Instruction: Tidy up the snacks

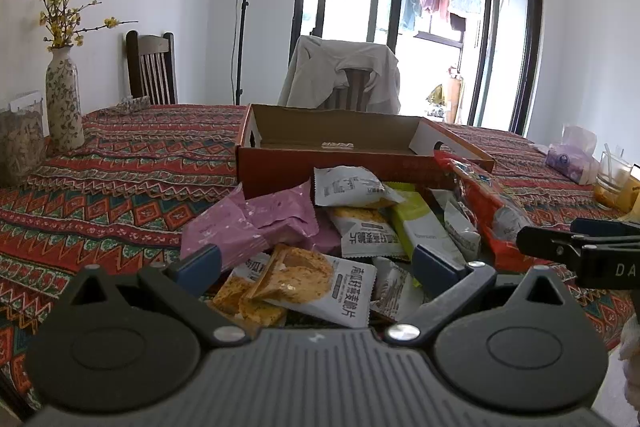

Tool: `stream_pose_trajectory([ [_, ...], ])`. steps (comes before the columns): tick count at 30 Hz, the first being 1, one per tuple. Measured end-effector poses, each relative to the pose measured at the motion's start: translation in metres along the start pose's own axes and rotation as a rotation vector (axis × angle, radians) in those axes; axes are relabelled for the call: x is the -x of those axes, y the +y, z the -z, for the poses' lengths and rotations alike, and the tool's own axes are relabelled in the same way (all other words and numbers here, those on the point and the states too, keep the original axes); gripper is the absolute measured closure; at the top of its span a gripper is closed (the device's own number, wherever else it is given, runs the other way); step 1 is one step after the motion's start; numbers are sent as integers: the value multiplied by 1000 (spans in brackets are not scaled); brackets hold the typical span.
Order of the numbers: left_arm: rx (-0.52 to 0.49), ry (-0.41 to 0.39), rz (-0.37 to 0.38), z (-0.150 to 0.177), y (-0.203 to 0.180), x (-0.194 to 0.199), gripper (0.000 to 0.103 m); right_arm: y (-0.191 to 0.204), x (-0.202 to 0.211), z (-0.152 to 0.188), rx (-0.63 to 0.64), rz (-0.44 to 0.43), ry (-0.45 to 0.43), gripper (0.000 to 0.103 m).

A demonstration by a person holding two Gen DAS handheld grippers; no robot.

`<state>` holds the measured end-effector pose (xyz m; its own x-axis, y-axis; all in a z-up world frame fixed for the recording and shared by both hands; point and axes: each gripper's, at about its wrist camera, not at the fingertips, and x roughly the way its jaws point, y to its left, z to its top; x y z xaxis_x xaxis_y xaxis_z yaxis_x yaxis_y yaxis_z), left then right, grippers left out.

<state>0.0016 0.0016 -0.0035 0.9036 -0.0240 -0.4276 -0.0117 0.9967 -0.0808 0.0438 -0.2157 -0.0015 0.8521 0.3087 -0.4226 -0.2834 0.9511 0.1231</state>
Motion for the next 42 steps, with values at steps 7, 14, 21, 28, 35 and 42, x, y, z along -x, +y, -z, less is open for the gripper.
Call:
stream_pose_trajectory([
  [7, 4, -1, -2, 1, 1, 0, 0, 4, 0, 2, 3, -5, 6, 0],
  [14, 9, -4, 3, 1, 2, 1, 0, 4, 2, 2, 4, -4, 6, 0],
  [21, 12, -4, 4, 1, 3, 1, 0, 4, 1, 1, 3, -4, 6, 0],
  [28, 14, -4, 7, 1, 3, 1, 0, 4, 1, 1, 4, -4, 6, 0],
  [35, 13, -2, 6, 1, 3, 1, 0, 4, 2, 2, 4, -4, 6, 0],
  [42, 13, -2, 10, 2, 2, 1, 0, 4, 2, 2, 4, -4, 5, 0],
])
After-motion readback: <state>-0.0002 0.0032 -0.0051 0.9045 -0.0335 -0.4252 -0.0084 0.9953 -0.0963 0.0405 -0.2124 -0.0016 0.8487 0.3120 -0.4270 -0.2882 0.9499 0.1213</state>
